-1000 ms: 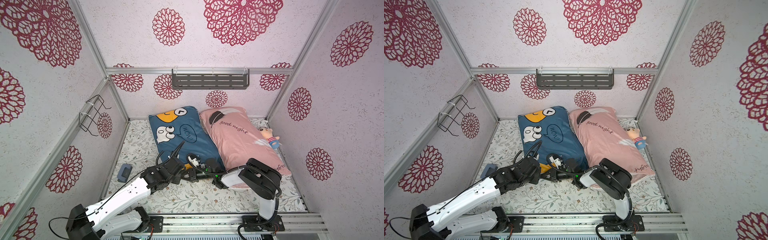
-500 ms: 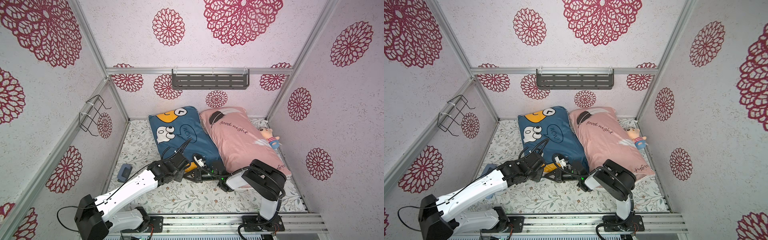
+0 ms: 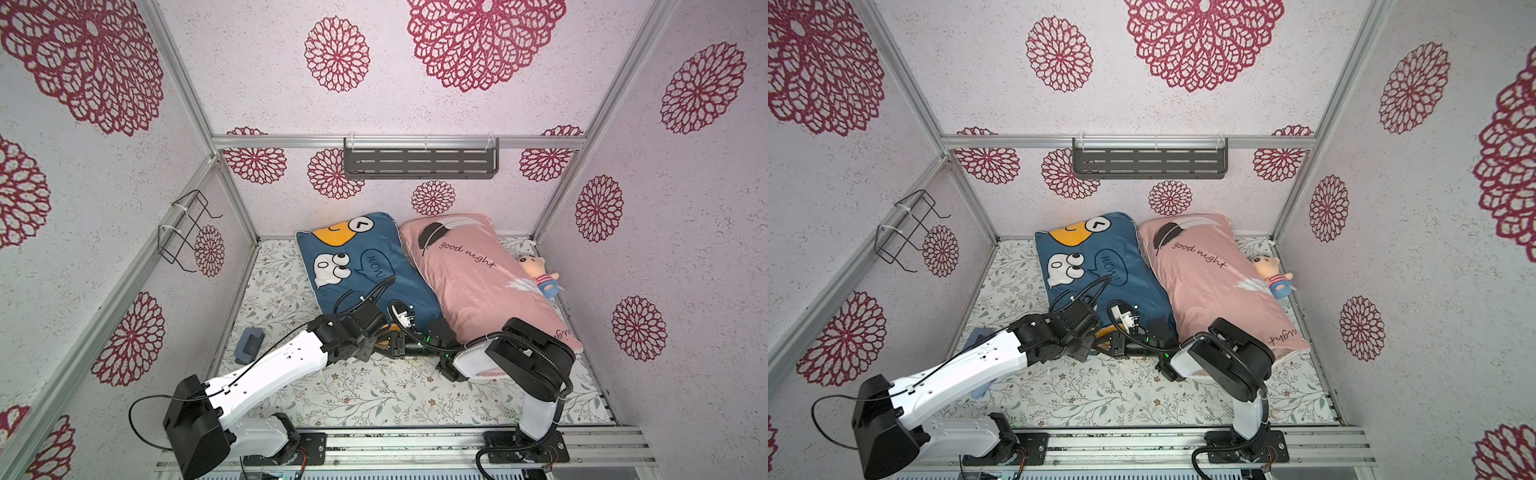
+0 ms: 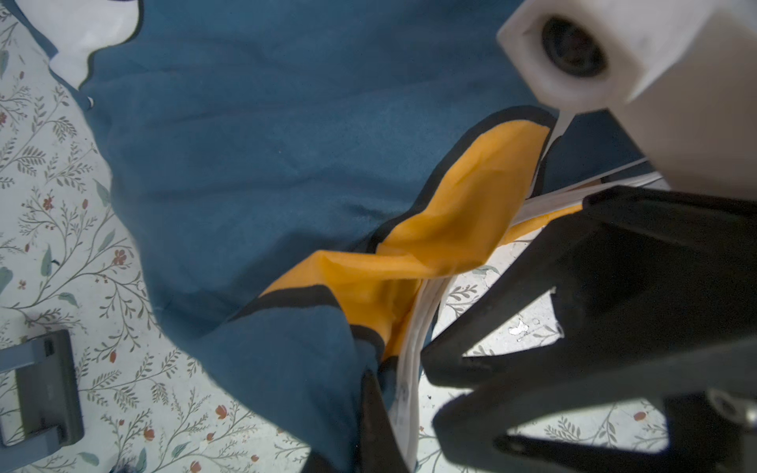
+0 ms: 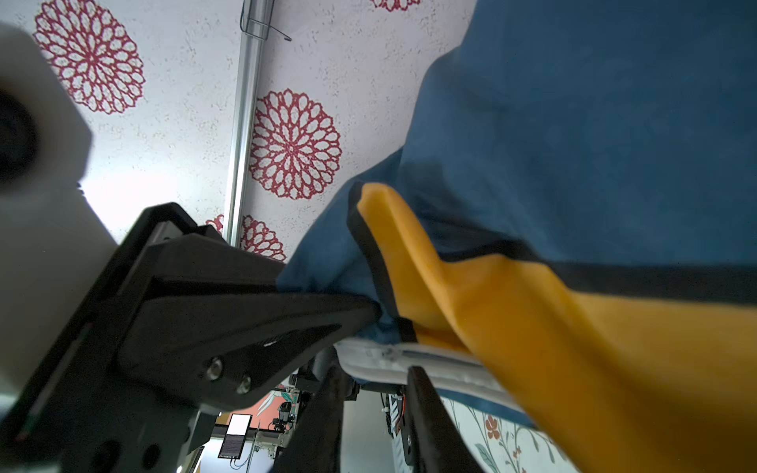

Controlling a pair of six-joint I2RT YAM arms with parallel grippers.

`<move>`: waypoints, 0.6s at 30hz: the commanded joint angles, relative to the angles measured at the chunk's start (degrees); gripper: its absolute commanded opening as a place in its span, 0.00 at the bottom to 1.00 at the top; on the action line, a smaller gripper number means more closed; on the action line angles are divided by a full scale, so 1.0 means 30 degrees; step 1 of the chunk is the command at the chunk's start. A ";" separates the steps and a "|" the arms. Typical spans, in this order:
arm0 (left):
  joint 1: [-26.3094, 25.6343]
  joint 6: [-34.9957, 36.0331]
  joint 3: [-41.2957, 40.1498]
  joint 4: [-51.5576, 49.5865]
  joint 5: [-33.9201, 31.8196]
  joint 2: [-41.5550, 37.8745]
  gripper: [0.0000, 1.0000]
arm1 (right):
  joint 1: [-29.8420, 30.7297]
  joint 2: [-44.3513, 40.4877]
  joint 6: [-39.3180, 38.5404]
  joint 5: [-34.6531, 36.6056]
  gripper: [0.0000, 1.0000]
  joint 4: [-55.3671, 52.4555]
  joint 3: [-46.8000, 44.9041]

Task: Zip up pillowcases
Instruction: Zip the zipper on the pillowcase.

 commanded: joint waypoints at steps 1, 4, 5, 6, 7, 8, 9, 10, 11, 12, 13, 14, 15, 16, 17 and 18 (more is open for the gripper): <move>-0.0408 0.0663 0.1006 0.0082 0.0335 0.0555 0.00 | 0.0127 0.0071 0.0060 0.0134 0.33 0.1903 0.0143; -0.0430 0.0678 0.1390 -0.0125 0.0388 0.0906 0.00 | 0.0150 0.0231 0.0008 0.0249 0.35 0.1996 -0.0075; -0.0442 0.0672 0.1459 -0.0117 0.0447 0.0971 0.00 | 0.0106 0.0232 -0.0093 0.0277 0.35 0.1891 -0.0079; -0.0442 0.0670 0.1553 -0.0112 0.0507 0.1029 0.00 | 0.0127 0.0231 -0.0192 0.0301 0.35 0.1812 -0.0050; -0.0467 0.0635 0.1610 -0.0124 0.0579 0.1082 0.00 | 0.0122 0.0226 -0.0296 0.0345 0.35 0.1669 -0.0007; -0.0528 0.0640 0.1669 -0.0120 0.0675 0.1140 0.00 | 0.0113 0.0205 -0.0442 0.0409 0.35 0.1502 0.0035; -0.0565 0.0612 0.1741 -0.0105 0.0716 0.1203 0.00 | 0.0126 0.0163 -0.0591 0.0533 0.35 0.1374 0.0067; -0.0596 0.0532 0.1810 -0.0082 0.0758 0.1278 0.00 | 0.0128 0.0166 -0.0691 0.0642 0.36 0.1340 0.0096; -0.0625 0.0504 0.1873 -0.0078 0.0845 0.1351 0.00 | 0.0123 0.0184 -0.0714 0.0703 0.35 0.1414 0.0144; -0.0647 0.0490 0.1936 -0.0041 0.0891 0.1410 0.00 | 0.0126 0.0296 -0.0643 0.0718 0.35 0.1644 0.0184; -0.0647 0.0468 0.1944 0.0004 0.0953 0.1441 0.00 | 0.0123 0.0380 -0.0611 0.0747 0.35 0.1823 0.0170; -0.0647 0.0490 0.1944 0.0098 0.1028 0.1442 0.00 | 0.0124 0.0491 -0.0584 0.0802 0.35 0.1908 0.0184; -0.0647 0.0548 0.1922 0.0116 0.1059 0.1398 0.00 | 0.0120 0.0598 -0.0593 0.0889 0.35 0.1918 0.0185; -0.0651 0.0610 0.1916 0.0164 0.1068 0.1356 0.00 | 0.0115 0.0718 -0.0577 0.0922 0.35 0.1967 0.0201; -0.0647 0.0619 0.1915 0.0180 0.1096 0.1275 0.00 | 0.0117 0.0847 -0.0483 0.0951 0.34 0.2131 0.0163; -0.0647 0.0673 0.1886 0.0166 0.1068 0.1212 0.00 | 0.0151 0.0949 -0.0414 0.0996 0.34 0.2274 0.0113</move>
